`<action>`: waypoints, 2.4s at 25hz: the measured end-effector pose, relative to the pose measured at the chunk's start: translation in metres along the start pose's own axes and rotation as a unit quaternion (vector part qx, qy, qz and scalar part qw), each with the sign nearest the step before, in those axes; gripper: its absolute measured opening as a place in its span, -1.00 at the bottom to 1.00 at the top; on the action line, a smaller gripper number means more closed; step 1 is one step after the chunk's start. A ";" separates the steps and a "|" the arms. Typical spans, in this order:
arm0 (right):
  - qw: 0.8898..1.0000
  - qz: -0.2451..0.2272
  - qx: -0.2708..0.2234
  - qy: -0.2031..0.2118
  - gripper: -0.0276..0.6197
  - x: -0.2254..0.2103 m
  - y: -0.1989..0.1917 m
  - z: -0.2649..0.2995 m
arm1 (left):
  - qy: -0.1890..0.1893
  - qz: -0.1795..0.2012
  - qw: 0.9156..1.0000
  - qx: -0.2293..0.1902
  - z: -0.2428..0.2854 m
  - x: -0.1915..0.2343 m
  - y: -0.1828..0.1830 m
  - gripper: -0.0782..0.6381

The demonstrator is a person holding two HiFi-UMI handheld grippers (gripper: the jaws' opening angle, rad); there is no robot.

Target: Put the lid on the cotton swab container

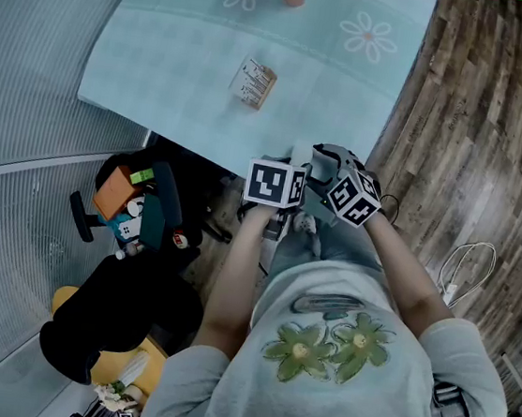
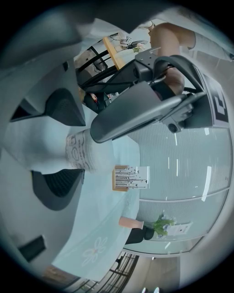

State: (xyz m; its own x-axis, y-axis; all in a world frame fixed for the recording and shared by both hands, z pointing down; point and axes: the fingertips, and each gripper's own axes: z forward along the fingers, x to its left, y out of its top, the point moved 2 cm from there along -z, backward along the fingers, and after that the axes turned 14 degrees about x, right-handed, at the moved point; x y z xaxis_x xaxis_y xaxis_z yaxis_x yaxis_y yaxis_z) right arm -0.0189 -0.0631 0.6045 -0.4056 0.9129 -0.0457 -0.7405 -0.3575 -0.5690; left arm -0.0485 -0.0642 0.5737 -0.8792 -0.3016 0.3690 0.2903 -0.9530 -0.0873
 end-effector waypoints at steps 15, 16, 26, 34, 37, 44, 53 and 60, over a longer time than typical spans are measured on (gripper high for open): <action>1.000 0.008 0.000 -0.014 0.01 0.001 0.001 -0.009 | 0.013 0.007 1.000 -0.026 0.000 0.000 -0.004 -0.24; 1.000 0.009 -0.001 -0.015 0.01 0.001 0.001 -0.010 | 0.016 0.010 0.999 -0.032 0.000 0.001 -0.004 -0.24; 0.999 0.035 -0.021 -0.027 0.01 0.005 0.001 -0.034 | 0.005 0.008 0.992 -0.130 -0.023 -0.001 0.006 -0.13; 0.992 0.080 -0.093 -0.043 -0.15 0.009 0.025 -0.077 | 0.011 0.020 0.978 -0.206 -0.053 -0.006 -0.001 -0.40; 0.987 0.092 -0.118 -0.051 -0.26 0.012 0.035 -0.093 | 0.020 0.027 0.971 -0.238 -0.067 -0.008 -0.004 -0.60; 0.978 0.114 -0.158 -0.071 -0.56 0.026 0.047 -0.122 | 0.027 0.039 0.945 -0.325 -0.108 -0.017 -0.010 -0.78; 0.970 0.117 -0.191 -0.099 -0.90 0.050 0.061 -0.155 | 0.018 0.108 0.919 -0.378 -0.138 -0.047 -0.032 -0.78; 0.968 0.113 -0.199 -0.101 -0.91 0.071 0.067 -0.170 | 0.019 0.126 0.910 -0.395 -0.148 -0.054 -0.051 -0.78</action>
State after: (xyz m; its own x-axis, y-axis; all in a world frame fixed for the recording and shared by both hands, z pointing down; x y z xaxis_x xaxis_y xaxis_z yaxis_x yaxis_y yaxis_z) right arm -0.0066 0.0113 0.4235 -0.6596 0.7486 -0.0674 -0.3713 -0.4025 -0.8367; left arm -0.0719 -0.0043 0.4213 -0.8395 -0.4993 0.2141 0.1348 -0.5732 -0.8082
